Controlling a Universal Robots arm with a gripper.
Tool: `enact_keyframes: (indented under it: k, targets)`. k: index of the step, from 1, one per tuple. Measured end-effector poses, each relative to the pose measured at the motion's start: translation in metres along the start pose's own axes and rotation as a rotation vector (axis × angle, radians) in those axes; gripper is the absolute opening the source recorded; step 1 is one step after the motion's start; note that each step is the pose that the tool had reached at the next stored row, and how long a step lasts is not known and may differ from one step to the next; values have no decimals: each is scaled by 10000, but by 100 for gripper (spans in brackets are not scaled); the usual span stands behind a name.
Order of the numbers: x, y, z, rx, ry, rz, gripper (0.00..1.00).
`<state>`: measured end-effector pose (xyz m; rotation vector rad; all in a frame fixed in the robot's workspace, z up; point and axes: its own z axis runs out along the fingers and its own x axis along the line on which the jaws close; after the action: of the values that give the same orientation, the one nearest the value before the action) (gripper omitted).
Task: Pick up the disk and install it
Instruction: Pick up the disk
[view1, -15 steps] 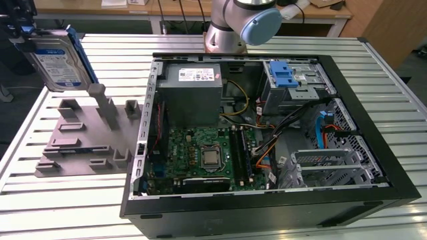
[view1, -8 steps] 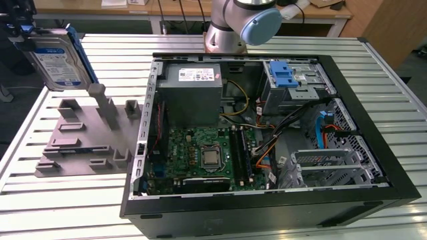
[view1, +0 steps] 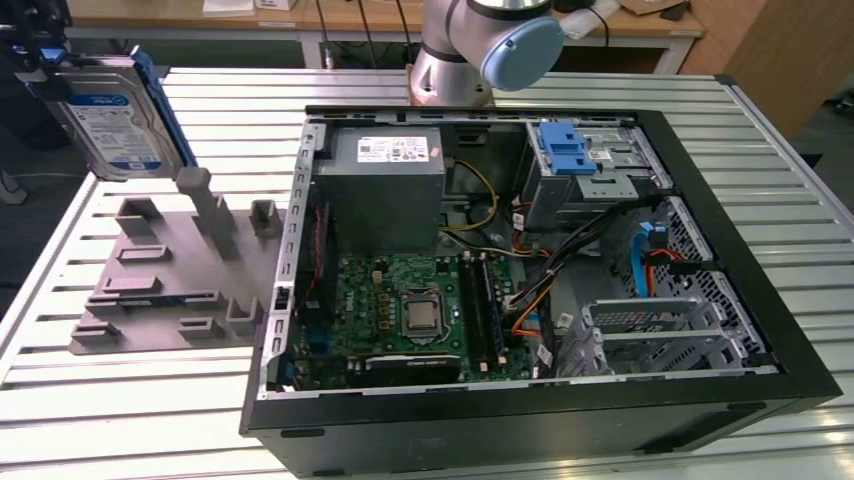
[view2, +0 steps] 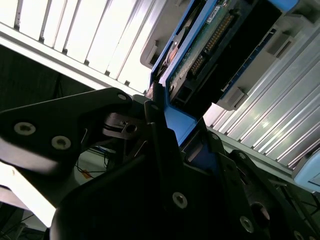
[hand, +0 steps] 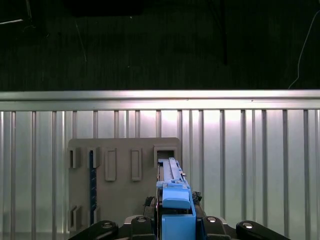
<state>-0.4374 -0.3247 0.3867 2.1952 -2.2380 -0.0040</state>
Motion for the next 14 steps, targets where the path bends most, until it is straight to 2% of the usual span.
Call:
enact_keyframes:
  k: [14]
  targets:
    - [-5, 0, -31, 0, 5, 0, 36]
